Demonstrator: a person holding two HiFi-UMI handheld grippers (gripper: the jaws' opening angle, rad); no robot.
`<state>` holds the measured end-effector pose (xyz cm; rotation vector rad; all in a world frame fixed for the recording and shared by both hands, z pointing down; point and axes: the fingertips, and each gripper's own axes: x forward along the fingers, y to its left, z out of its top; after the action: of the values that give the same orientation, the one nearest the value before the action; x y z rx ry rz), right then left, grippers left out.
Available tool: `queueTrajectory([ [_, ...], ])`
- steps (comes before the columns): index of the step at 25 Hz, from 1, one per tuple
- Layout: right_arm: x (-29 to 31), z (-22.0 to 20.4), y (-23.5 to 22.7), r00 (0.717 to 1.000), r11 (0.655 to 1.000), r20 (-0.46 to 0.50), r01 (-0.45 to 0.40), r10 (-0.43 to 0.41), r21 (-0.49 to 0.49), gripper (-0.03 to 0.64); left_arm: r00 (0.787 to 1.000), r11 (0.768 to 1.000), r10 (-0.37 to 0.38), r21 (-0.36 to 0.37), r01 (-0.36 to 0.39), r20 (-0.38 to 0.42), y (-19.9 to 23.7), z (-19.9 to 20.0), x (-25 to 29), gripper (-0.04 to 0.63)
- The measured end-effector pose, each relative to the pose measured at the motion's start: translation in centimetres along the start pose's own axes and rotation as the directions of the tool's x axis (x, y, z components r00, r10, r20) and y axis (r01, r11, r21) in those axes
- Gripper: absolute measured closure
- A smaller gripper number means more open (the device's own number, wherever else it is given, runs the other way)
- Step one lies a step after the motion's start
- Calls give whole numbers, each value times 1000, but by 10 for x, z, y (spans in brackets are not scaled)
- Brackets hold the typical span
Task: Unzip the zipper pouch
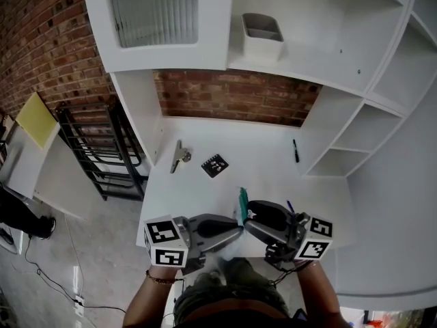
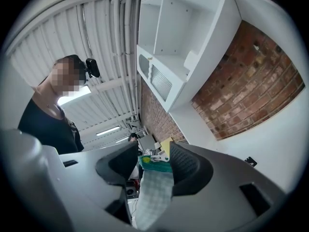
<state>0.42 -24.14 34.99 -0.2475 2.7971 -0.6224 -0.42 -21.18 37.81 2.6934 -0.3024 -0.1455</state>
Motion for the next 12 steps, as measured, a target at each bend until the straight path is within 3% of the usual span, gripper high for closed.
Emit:
queueTrajectory([
  [5,-8,5,-1,997,996,83,-1,-6,85,414,1000,1000,19,-4,-19,17,0,1,-4,588],
  [9,-13,1,-10,995,995,80,60,-66,77,414,1000,1000,11,10,-11,13,-2,2,-4,588],
  [12,-14,-1,-6,996,996,71,51,-56,74,414,1000,1000,10,0,-10,28,-2,4,-2,588],
])
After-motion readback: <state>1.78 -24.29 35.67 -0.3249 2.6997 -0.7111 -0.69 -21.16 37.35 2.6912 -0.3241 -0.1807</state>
